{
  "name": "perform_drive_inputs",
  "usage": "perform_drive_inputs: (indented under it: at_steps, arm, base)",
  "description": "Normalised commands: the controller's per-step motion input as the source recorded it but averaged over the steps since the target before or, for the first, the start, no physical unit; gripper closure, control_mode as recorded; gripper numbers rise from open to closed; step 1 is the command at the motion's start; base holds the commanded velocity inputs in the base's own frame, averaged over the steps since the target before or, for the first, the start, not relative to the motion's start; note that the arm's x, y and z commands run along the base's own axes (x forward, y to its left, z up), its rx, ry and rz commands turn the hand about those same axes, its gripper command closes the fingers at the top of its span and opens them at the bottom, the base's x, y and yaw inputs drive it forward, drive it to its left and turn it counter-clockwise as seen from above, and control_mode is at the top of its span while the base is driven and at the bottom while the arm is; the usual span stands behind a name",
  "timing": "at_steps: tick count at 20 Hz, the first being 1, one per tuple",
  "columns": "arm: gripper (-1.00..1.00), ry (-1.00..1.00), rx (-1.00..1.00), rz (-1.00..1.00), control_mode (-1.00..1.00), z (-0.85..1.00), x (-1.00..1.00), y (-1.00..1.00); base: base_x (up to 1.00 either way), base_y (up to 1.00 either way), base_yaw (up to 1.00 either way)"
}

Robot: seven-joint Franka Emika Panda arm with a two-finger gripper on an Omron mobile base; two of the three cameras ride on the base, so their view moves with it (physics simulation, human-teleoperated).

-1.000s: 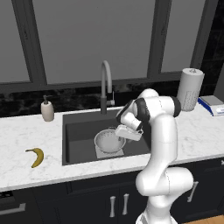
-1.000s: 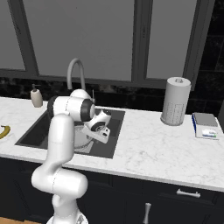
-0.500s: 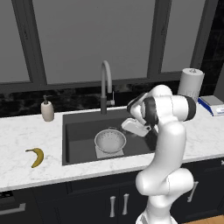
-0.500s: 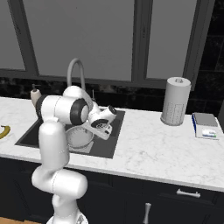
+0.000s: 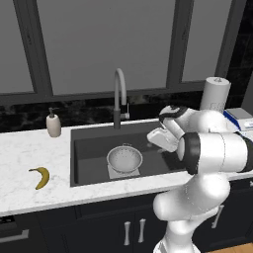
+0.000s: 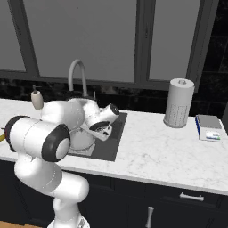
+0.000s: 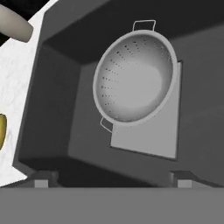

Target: Put the colander in the sink, put the banana in the colander, and turn on the sink faucet and pour water over the colander.

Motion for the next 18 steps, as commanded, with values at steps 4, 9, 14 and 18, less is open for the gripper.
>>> perform_drive_inputs:
  at_steps: [4,9,14,18]
  arm:
    - [-1.0,0.05,0.0,0.0,-1.0,1.0,-0.73,0.0]
    - [-1.0,0.0,-0.1,0.0,-1.0,0.99,-0.97,0.04]
    - [-1.0,-0.07,-0.16,0.0,-1.0,0.78,-0.95,0.44]
    - [-1.0,-0.07,-0.13,0.0,-1.0,0.55,-0.58,0.84]
  base:
    - [0.0,0.0,0.0]
    - [0.0,0.0,0.0]
    - [0.0,0.0,0.0]
    - [0.0,0.0,0.0]
